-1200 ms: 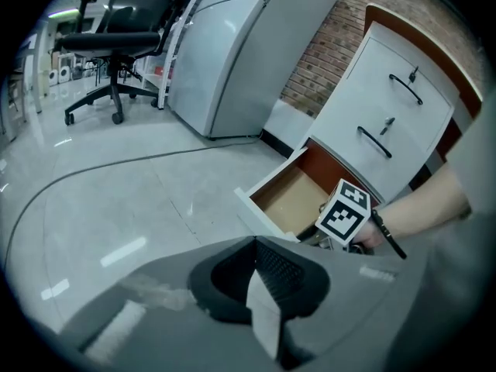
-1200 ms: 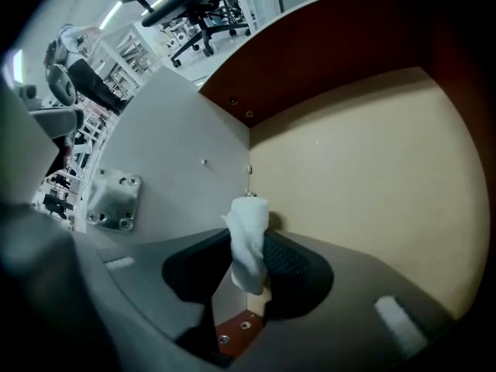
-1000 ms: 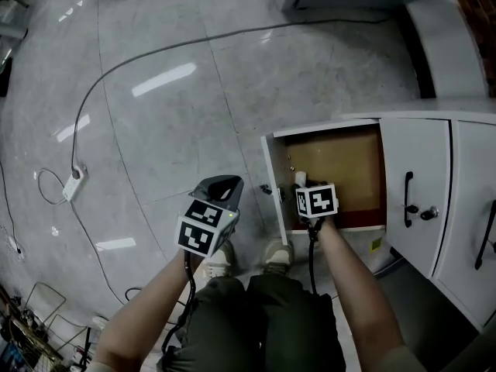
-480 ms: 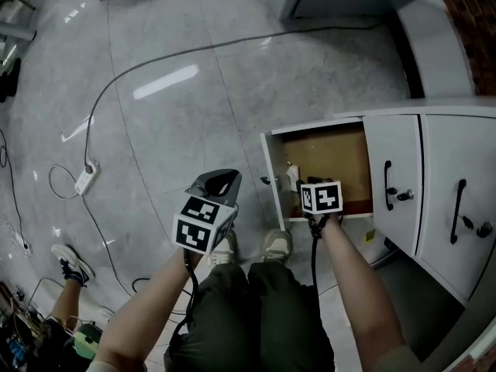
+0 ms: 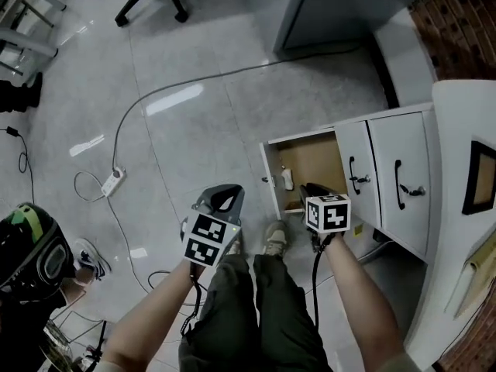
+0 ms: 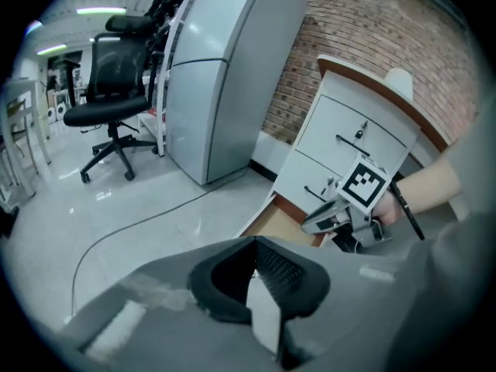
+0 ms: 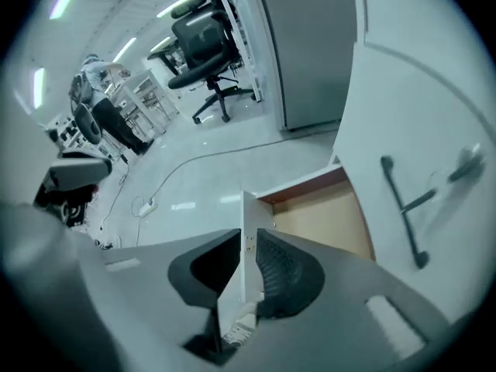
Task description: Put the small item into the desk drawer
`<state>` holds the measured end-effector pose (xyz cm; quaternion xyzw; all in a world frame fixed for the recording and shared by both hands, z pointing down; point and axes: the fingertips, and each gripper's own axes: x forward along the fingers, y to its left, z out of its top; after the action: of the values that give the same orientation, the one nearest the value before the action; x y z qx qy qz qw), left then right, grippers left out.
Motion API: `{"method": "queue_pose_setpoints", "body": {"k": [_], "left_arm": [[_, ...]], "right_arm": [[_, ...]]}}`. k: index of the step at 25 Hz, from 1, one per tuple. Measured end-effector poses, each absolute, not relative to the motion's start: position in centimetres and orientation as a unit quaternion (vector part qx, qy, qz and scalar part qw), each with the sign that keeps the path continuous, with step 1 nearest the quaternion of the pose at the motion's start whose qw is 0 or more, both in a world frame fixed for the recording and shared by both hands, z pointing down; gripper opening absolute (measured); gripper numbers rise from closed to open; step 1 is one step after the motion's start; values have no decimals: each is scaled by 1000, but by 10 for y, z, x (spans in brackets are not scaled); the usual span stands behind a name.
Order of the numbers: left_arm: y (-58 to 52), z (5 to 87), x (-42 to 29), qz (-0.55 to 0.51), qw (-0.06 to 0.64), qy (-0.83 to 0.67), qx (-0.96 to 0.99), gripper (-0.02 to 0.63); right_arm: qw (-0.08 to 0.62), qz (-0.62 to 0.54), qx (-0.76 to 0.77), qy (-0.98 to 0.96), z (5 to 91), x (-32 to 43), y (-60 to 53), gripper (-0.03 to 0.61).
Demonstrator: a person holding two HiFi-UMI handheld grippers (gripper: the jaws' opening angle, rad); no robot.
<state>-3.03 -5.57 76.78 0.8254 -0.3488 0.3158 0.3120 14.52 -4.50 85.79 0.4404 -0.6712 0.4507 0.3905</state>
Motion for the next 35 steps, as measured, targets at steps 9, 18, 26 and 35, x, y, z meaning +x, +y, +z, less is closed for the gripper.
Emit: {"method": "queue_pose_setpoints", "body": {"k": [9, 18, 26, 35], "left_arm": [[-40, 642, -29, 322, 233, -341, 852, 3], [-51, 490, -48, 292, 181, -349, 872, 3], [-74, 345, -54, 252, 93, -367, 891, 3], [-56, 194, -54, 183, 13, -383, 905, 3]], "right_arm": [[345, 345, 468, -737, 650, 143, -63, 18], [278, 284, 489, -776, 466, 117, -49, 18], [179, 262, 516, -796, 313, 94, -49, 8], [102, 151, 521, -834, 147, 75, -37, 6]]}}
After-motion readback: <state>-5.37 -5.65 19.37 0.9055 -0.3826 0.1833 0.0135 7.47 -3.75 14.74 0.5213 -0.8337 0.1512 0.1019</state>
